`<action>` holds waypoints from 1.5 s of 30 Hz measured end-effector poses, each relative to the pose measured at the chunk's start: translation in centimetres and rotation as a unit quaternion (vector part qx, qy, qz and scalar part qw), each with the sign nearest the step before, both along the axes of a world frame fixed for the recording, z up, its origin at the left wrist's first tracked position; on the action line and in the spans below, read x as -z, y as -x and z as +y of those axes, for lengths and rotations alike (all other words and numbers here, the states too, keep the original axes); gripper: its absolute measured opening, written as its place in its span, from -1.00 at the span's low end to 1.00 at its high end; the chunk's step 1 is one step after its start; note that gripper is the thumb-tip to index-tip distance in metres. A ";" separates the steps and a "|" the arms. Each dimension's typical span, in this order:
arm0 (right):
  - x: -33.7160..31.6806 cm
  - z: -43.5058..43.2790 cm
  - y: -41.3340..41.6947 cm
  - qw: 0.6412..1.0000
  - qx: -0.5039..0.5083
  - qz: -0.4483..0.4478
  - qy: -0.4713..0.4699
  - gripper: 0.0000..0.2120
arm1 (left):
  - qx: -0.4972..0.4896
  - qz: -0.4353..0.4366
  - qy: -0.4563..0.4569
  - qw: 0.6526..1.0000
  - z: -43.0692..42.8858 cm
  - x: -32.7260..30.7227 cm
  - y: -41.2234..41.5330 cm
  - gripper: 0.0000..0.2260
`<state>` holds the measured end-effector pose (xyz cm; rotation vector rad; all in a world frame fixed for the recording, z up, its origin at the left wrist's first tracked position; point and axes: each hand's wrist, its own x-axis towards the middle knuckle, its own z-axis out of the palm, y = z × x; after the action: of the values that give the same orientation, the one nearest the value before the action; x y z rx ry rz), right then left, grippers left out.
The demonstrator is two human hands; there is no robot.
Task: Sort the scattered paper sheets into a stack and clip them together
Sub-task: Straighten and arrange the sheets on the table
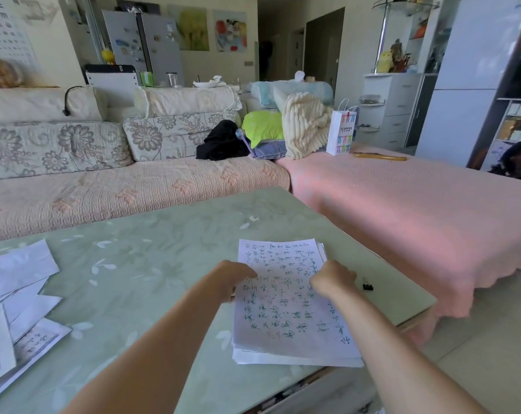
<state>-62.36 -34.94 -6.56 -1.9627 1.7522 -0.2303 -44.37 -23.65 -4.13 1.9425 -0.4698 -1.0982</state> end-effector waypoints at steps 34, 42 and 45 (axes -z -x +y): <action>-2.9 7.8 -12.7 0.954 -0.216 -0.207 0.001 -0.59 | -0.195 -0.080 0.344 0.915 14.3 -1.3 -12.6 -0.61; -4.9 11.5 -18.1 0.871 -0.244 -0.421 -0.066 -0.65 | -0.179 -0.105 0.402 0.892 18.9 -3.8 -15.0 -0.62; -6.1 12.9 -19.6 0.852 -0.249 -0.460 -0.026 -0.67 | -0.199 -0.150 0.421 0.872 19.4 -5.1 -15.3 -0.64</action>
<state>-42.78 -22.03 -0.49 -1.7250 0.6087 -0.7707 -29.11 -4.26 0.95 1.3163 -0.5594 -0.2262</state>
